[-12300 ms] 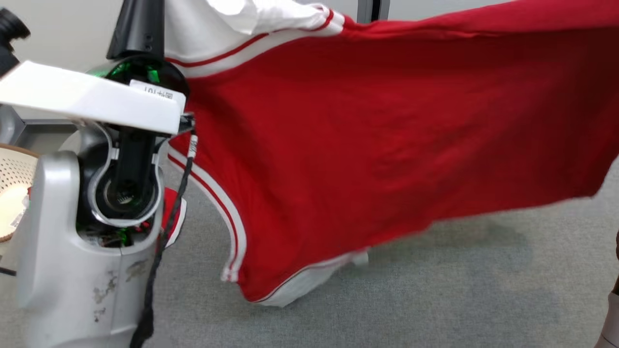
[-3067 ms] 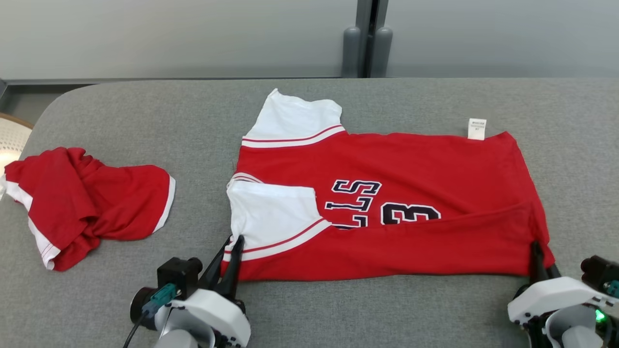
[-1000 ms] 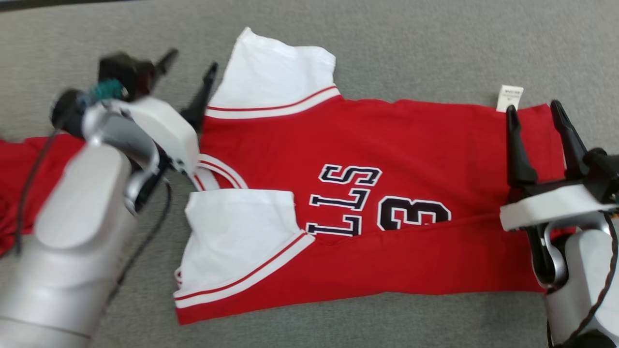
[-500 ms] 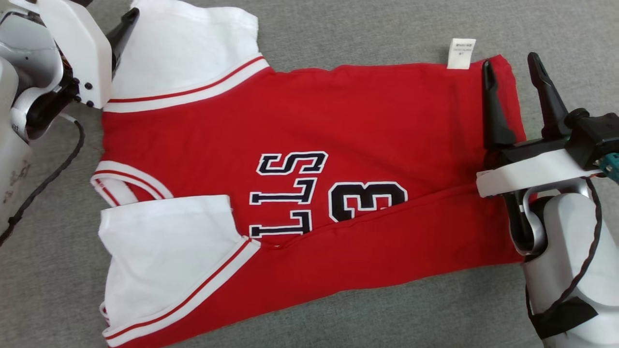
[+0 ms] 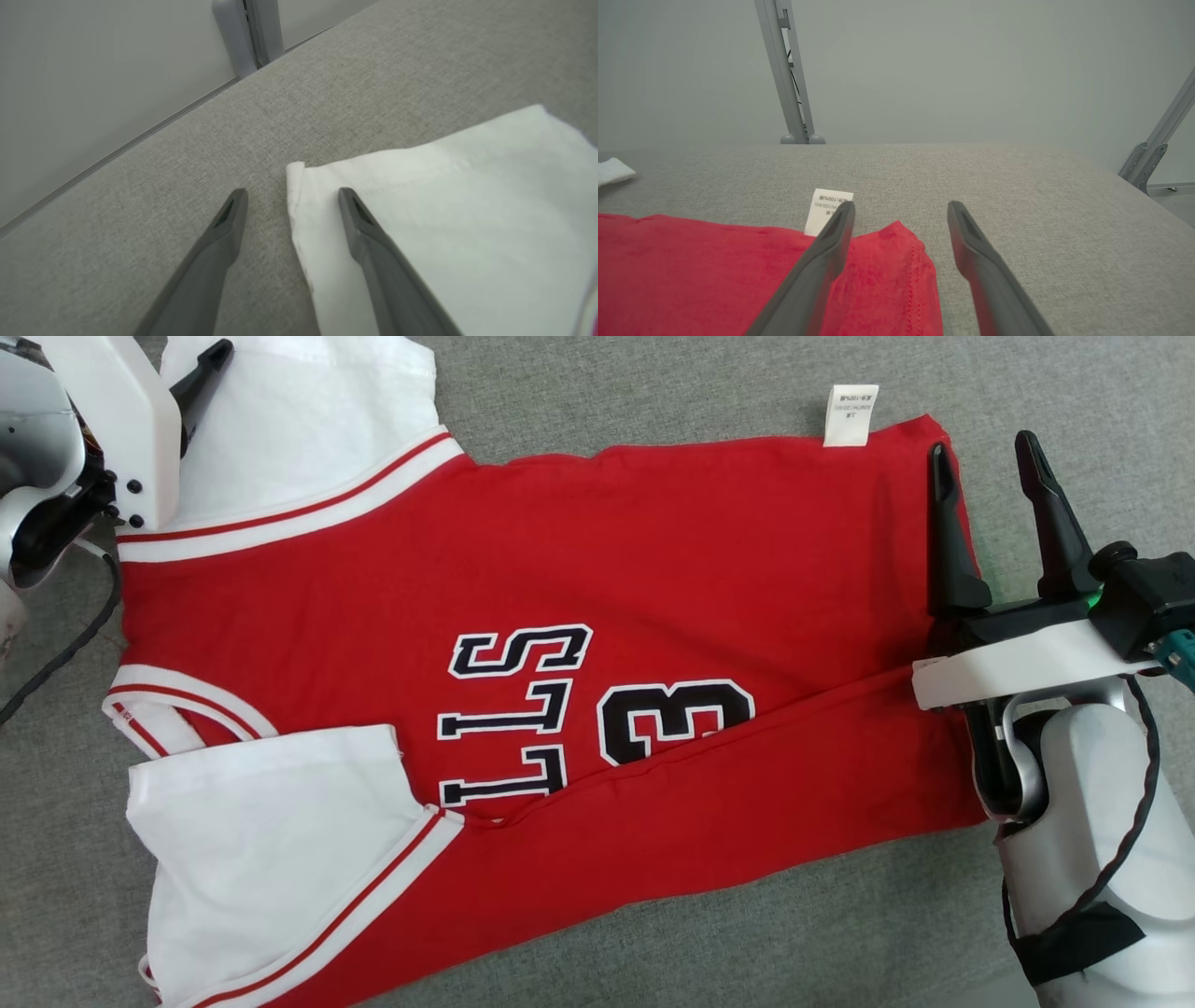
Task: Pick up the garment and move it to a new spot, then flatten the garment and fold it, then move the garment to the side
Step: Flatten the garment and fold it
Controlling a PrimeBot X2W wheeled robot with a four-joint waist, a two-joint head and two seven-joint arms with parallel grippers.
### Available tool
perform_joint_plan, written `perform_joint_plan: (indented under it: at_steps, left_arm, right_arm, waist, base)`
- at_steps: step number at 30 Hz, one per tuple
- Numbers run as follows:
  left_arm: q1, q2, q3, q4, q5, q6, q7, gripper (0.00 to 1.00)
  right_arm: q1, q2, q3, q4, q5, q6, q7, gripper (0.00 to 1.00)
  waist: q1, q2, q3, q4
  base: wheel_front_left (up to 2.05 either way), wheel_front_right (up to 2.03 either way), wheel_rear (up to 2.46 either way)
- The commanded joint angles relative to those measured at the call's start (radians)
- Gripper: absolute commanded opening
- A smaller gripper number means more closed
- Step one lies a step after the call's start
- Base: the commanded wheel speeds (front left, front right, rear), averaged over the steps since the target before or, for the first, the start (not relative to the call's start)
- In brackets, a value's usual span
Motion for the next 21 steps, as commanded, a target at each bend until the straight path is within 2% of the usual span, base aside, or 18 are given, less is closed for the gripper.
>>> perform_joint_plan:
  at_steps: [1,4,5,6,12,21]
  left_arm:
    - [-0.020,0.001,-0.006,0.016,-0.004,-0.001,-0.012,1.00]
    - [-0.027,-0.001,-0.023,0.046,-0.019,-0.001,-0.015,1.00]
    - [-0.029,-0.003,-0.030,0.057,-0.026,-0.001,-0.009,0.75]
    - [-0.030,-0.005,-0.037,0.064,-0.034,-0.001,-0.004,0.00]
    - [-0.029,-0.017,-0.071,0.055,-0.095,-0.001,-0.033,0.00]
    - [0.008,-0.031,-0.109,-0.027,-0.170,-0.001,-0.175,0.00]
  right_arm:
    - [0.000,0.002,-0.001,0.001,-0.004,0.000,-0.007,1.00]
    - [-0.001,0.005,-0.002,0.006,-0.006,0.000,-0.010,1.00]
    - [-0.001,0.006,-0.003,0.007,-0.007,0.000,-0.011,1.00]
    - [-0.002,0.007,-0.004,0.008,-0.006,0.000,-0.013,1.00]
    - [0.003,0.000,-0.034,0.021,-0.010,0.000,-0.008,1.00]
    - [-0.034,-0.059,-0.035,0.077,0.028,0.000,0.093,1.00]
  waist:
    - [0.0000,0.0000,0.005,-0.007]
    - [0.0000,0.0000,0.010,-0.016]
    - [0.0000,0.0000,0.011,-0.018]
    - [0.0000,0.0000,0.011,-0.020]
    - [0.0000,0.0000,-0.005,0.003]
    - [0.0000,0.0000,-0.082,0.112]
  base:
    - [0.00,0.00,0.00]
    - [0.00,0.00,0.00]
    - [0.00,0.00,0.00]
    - [0.00,0.00,0.00]
    - [0.00,0.00,0.00]
    - [0.00,0.00,0.00]
